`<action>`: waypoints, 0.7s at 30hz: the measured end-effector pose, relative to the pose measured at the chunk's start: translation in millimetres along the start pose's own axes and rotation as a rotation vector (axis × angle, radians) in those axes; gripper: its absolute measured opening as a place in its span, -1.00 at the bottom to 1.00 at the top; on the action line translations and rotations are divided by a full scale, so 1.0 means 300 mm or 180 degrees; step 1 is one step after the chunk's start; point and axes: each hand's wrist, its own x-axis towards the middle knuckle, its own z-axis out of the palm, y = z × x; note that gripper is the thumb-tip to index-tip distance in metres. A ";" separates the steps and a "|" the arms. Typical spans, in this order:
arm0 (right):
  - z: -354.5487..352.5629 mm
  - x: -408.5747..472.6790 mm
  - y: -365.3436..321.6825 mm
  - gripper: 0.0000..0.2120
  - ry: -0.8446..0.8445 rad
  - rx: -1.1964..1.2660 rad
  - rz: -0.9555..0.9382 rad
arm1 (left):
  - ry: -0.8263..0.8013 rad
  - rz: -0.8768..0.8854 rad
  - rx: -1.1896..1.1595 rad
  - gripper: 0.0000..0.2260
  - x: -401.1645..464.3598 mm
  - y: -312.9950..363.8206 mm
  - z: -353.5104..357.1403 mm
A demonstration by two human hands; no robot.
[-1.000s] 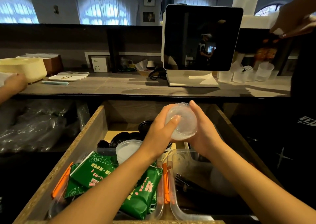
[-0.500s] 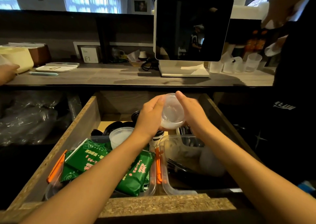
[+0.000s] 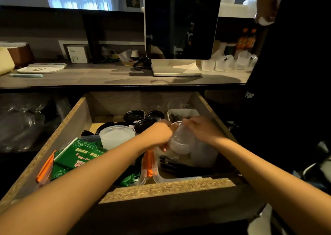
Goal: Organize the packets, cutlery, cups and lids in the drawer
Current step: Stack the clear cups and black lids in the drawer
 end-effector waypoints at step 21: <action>0.066 0.166 -0.214 -0.71 0.0319 0.0972 -0.0495 | 0.0709 0.0231 -0.1330 -0.54 0.047 -0.002 -0.301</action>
